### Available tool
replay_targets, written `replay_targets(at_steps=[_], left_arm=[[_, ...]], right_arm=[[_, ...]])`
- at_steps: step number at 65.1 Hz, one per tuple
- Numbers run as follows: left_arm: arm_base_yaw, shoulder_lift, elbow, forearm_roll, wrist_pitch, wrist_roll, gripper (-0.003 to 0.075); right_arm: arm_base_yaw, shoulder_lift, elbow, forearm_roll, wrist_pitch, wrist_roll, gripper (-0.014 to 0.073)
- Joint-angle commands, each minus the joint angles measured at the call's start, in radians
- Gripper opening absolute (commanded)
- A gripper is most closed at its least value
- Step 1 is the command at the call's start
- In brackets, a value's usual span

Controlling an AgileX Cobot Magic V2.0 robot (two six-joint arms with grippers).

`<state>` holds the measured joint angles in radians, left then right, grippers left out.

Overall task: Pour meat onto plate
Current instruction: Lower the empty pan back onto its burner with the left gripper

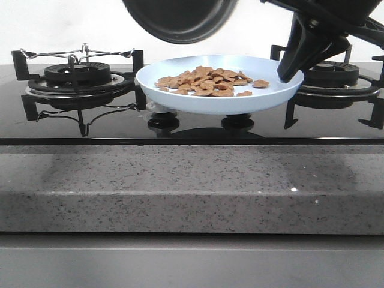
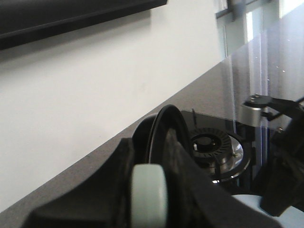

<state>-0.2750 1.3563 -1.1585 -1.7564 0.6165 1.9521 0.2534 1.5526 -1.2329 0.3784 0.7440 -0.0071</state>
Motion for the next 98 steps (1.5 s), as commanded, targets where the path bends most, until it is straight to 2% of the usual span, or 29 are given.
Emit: replay_targets(at_steps=[1,15,30,42,68,98], left_arm=[[0.044,-0.04,-0.041,-0.108,0.015,-0.099,-0.002],[0.209,-0.04,-0.041,-0.108,-0.019,-0.35,-0.002],[0.393,-0.023,-0.041,-0.108,-0.097,-0.754,-0.002],[0.467,0.054,-0.041,-0.108,-0.067,-0.962,-0.002],[0.487,0.244,-0.077,-0.108,0.045,-1.117,-0.002],[0.487,0.35,-0.118,-0.108,0.071,-1.128,-0.002]], right_arm=[[-0.004,-0.036,-0.026,0.025,-0.04,-0.007,-0.0069],[-0.004,-0.036,-0.026,0.025,-0.04,-0.007,-0.0069],[-0.004,-0.036,-0.026,0.025,-0.04,-0.007,-0.0069],[-0.004,-0.036,-0.026,0.025,-0.04,-0.007,-0.0069],[-0.004,-0.036,-0.026,0.025,-0.04,-0.007,-0.0069],[-0.004,-0.036,-0.026,0.025,-0.04,-0.007,-0.0069]])
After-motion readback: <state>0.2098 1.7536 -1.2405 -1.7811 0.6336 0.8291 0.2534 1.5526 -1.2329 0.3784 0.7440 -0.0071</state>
